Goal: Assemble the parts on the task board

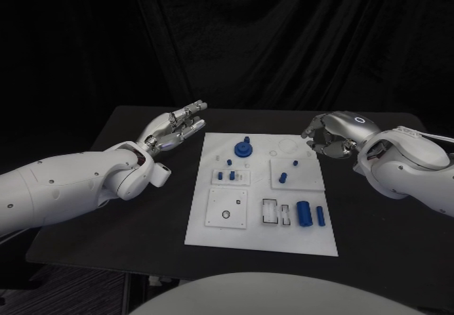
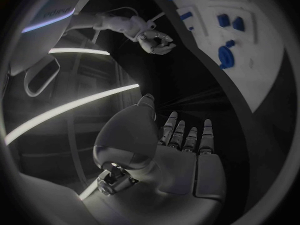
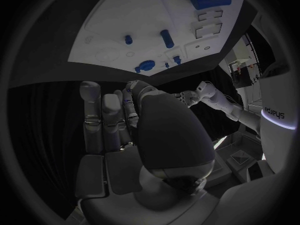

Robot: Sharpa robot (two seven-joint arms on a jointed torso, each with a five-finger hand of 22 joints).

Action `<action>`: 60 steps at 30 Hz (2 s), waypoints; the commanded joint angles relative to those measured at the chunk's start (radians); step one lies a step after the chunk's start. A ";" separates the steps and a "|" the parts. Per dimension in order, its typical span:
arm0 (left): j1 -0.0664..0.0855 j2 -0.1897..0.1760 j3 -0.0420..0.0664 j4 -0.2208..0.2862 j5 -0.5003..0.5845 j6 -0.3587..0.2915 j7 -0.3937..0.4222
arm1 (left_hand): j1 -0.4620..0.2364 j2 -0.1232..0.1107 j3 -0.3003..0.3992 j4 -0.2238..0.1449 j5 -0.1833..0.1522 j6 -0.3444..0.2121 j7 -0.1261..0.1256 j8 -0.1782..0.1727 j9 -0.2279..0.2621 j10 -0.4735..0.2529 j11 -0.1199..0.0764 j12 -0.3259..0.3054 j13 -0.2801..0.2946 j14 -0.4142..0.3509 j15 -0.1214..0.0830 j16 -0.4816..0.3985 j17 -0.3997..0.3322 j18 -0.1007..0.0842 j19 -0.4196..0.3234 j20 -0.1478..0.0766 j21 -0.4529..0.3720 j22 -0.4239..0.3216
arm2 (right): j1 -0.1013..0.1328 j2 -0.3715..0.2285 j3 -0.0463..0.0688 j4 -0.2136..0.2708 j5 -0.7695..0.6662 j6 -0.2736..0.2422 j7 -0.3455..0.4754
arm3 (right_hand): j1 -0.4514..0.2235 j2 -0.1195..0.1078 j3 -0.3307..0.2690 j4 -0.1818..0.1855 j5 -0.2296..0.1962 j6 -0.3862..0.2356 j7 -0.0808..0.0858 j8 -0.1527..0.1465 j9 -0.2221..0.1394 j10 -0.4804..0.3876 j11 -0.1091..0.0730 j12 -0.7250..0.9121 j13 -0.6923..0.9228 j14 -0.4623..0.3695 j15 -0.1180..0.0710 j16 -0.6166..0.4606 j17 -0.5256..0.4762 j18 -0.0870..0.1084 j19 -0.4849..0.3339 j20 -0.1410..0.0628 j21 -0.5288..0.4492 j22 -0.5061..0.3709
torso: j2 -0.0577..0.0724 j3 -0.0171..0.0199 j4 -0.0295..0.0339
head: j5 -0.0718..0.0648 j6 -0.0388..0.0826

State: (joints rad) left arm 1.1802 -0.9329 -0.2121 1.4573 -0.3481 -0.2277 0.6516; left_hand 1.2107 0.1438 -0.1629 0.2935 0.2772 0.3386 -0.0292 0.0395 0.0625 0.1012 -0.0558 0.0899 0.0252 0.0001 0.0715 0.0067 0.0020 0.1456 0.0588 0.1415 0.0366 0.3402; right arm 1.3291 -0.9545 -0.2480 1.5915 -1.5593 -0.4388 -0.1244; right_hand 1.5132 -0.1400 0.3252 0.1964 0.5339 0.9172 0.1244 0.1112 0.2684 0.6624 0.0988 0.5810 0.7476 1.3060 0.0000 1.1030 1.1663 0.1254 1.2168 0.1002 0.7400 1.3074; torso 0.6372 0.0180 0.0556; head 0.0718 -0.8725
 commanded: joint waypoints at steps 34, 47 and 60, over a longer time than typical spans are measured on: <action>-0.012 -0.027 0.001 0.107 0.267 0.290 0.106 | 0.123 0.089 -0.079 -0.026 0.135 -0.143 -0.037 -0.014 -0.036 -0.054 0.108 -0.062 -0.011 0.000 0.080 -0.007 -0.002 0.034 -0.042 0.139 -0.020 -0.224 | -0.071 0.050 0.001 -0.061 -0.074 0.101 -0.079 | -0.076 -0.013 -0.031 0.002 -0.045 -0.012 -0.006 0.001 -0.022 0.085 0.006 -0.097 -0.283 0.097 0.012 0.136 0.035 -0.012 0.129 0.015 0.217 0.113 | 0.021 -0.0740 0.0472 | -0.092 0.000; -0.015 -0.022 0.001 0.104 0.267 0.290 0.096 | 0.167 0.090 -0.070 -0.046 0.182 -0.141 -0.038 -0.013 -0.036 -0.054 0.117 -0.057 -0.010 0.000 0.095 -0.007 -0.002 0.034 -0.040 0.143 -0.019 -0.228 | -0.083 0.050 0.001 -0.067 -0.074 0.114 -0.087 | -0.080 -0.015 -0.028 0.000 -0.028 0.009 -0.008 0.014 -0.015 0.097 0.004 -0.089 -0.292 0.100 0.014 0.142 0.034 -0.013 0.133 0.016 0.224 0.115 | 0.022 -0.0720 0.0433 | -0.086 0.000; -0.015 -0.007 0.001 0.090 0.267 0.301 0.082 | 0.194 0.084 -0.068 -0.071 0.226 -0.108 -0.018 -0.007 -0.031 -0.051 0.132 -0.050 -0.009 0.000 0.111 -0.007 -0.002 0.032 -0.034 0.148 -0.017 -0.220 | -0.092 0.058 0.001 -0.078 -0.074 0.118 -0.082 | -0.081 -0.011 -0.028 -0.008 -0.025 0.038 -0.011 0.039 0.007 0.116 -0.001 -0.077 -0.298 0.104 0.013 0.146 0.032 -0.014 0.138 0.016 0.232 0.117 | 0.023 -0.0736 0.0435 | -0.089 0.000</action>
State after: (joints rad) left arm 1.1670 -0.9426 -0.2121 1.5473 -0.0877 0.0568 0.6772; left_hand 1.3973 0.2296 -0.2297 0.2259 0.4983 0.2229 -0.0467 0.0280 0.0313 0.0486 0.0704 0.0356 0.0155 0.0004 0.1754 0.0067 0.0011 0.1626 0.0241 0.2846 0.0177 0.1195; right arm 1.2404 -0.8985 -0.2474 1.5156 -1.6255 -0.3303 -0.1907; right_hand 1.4312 -0.1472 0.2980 0.1957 0.5058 0.9499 0.1139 0.1436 0.2747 0.7703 0.0983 0.4995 0.4510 1.4063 0.0180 1.2426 1.1988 0.1249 1.3509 0.1161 0.9682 1.3076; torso 0.6592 -0.0547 0.0995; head -0.0174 -0.8725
